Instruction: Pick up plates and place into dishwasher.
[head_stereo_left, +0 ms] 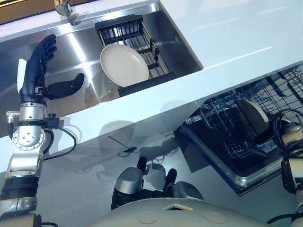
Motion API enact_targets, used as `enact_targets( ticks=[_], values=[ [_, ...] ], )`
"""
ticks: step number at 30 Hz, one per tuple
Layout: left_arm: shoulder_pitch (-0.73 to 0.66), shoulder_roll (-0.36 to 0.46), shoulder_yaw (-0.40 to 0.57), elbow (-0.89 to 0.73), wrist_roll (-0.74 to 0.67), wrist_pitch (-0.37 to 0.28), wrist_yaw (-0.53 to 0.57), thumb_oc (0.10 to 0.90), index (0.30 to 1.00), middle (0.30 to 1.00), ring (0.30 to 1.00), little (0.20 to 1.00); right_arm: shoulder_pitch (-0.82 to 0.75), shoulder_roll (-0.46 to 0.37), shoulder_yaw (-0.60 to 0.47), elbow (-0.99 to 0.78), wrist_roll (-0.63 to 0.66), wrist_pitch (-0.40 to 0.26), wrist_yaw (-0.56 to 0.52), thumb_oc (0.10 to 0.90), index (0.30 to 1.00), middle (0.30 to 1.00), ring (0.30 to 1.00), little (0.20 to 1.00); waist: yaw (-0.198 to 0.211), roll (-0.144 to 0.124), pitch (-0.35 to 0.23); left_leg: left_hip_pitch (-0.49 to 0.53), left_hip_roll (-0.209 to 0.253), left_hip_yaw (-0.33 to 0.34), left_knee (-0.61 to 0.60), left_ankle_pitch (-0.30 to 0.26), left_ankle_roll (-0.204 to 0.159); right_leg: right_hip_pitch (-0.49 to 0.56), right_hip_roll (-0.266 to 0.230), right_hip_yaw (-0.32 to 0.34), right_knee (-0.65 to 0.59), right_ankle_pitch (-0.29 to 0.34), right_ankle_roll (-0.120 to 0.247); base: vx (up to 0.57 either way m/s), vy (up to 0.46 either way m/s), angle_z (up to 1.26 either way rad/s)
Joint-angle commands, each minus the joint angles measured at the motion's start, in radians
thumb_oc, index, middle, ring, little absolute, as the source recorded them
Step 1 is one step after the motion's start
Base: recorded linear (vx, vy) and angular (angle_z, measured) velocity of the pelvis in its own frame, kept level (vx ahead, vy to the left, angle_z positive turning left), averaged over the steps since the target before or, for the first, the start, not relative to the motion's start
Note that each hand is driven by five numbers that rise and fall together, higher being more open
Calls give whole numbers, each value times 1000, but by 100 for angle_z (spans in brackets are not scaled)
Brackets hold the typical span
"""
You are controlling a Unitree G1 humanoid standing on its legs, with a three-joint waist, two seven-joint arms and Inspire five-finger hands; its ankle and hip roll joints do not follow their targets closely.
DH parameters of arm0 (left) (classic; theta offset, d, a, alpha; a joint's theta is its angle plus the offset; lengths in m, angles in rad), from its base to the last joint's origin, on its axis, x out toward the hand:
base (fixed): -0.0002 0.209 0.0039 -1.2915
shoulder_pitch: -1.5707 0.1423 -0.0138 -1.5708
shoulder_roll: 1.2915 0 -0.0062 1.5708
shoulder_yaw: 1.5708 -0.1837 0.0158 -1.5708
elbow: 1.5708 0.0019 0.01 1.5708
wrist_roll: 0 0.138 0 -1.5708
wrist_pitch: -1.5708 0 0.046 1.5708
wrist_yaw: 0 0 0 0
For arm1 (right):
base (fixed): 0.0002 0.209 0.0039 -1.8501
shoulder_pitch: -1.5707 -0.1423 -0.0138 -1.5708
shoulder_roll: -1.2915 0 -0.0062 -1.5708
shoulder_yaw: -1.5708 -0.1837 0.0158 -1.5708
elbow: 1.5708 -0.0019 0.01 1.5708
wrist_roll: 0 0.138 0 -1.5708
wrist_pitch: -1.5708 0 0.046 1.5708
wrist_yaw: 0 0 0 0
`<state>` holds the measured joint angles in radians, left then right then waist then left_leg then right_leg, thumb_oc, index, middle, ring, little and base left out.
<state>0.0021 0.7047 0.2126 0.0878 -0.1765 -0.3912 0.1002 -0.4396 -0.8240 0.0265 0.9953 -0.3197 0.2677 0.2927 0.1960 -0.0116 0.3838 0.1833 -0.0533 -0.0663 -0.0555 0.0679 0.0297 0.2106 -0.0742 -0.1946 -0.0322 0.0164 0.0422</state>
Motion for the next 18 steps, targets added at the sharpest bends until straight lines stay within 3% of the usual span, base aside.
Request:
enact_targets(
  ticks=[1, 5, 9, 18],
  values=[
    [45, 33, 86, -76, -28, -134, 30, 800, 900, 900, 900, 900, 46, -54, -17, -238, 109, 24, -99, 800, 900, 900, 900, 900, -36, 10, -98, -64, -21, 5, 76, -55, 30, -161, 20, 7, 210, 2, 24, -38, -47, -16],
    [82, 1, 121, -82, -6, -146, 15, 800, 900, 900, 900, 900, 212, -26, -169, -394, 122, -64, -118, 800, 900, 900, 900, 900, -67, -10, -124, -32, -24, 18, 66, -76, 37, -150, 24, 23, 198, 22, 43, -23, -61, -18],
    [110, -9, 158, -84, -12, -142, -16, 800, 900, 900, 900, 900, 307, -2, -267, -499, 105, -96, -101, 800, 900, 900, 900, 900, -98, -20, -165, 6, -27, 34, 42, -87, 39, -131, 29, 29, 174, 32, 55, -45, -52, -16],
    [128, -25, 160, -74, 65, -154, -7, 800, 900, 900, 900, 900, 410, 53, -388, -674, 132, -165, -182, 800, 900, 900, 900, 900, -143, -9, -232, 42, -35, 56, 14, -100, 36, -107, 32, 42, 134, 29, 58, -76, -13, -14]
  ],
)
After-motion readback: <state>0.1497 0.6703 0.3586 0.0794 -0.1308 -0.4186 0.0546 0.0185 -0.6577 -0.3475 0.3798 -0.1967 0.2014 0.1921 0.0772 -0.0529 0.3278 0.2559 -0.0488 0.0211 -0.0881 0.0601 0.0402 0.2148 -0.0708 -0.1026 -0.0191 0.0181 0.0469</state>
